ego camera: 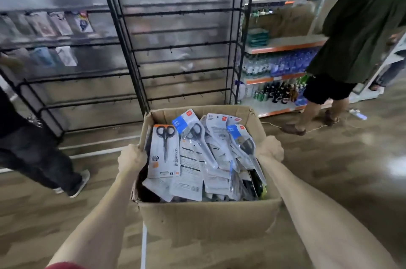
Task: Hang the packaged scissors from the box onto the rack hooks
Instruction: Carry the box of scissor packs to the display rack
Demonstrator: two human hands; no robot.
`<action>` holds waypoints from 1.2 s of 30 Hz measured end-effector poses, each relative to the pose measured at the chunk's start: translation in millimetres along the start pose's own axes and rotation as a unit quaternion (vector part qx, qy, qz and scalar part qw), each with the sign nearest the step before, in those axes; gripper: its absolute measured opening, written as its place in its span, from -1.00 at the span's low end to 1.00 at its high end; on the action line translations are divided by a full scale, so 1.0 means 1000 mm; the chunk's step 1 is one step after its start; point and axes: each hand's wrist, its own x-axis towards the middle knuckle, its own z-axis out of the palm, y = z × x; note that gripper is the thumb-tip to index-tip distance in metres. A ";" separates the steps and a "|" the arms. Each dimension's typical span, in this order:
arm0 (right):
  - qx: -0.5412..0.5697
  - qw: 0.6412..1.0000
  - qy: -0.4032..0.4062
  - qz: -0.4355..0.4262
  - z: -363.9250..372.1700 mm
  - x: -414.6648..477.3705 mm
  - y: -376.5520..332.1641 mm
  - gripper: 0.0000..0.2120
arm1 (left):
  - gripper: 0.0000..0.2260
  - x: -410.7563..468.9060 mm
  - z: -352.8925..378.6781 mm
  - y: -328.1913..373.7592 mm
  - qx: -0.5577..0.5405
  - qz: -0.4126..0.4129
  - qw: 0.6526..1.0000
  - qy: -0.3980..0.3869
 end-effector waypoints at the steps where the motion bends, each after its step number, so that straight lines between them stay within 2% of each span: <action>1: -0.005 1.000 -0.004 -0.008 0.003 0.019 -0.015 -0.71 | -0.78 0.013 0.003 0.013 -0.002 -0.009 1.000 0.004; 6: -0.020 0.998 -0.021 -0.052 0.024 0.122 -0.082 -0.74 | -0.78 0.085 0.017 0.076 -0.004 -0.029 0.999 0.021; 12: -0.034 0.997 -0.059 -0.046 0.079 0.247 -0.140 -0.69 | -0.76 0.188 0.063 0.143 0.001 -0.027 0.999 0.021; 18: -0.059 0.996 -0.068 -0.029 0.133 0.367 -0.211 -0.70 | -0.78 0.312 0.126 0.198 -0.019 -0.061 0.998 0.001; 24: -0.063 0.995 -0.069 -0.029 0.168 0.472 -0.283 -0.71 | -0.78 0.429 0.147 0.262 -0.002 -0.067 0.998 -0.001; 32: -0.086 0.985 -0.111 -0.099 0.268 0.608 -0.371 -0.75 | -0.81 0.586 0.187 0.313 0.030 -0.092 0.995 -0.010; 36: -0.110 0.983 -0.118 -0.086 0.312 0.648 -0.419 -0.76 | -0.83 0.649 0.189 0.319 0.055 -0.115 0.992 -0.019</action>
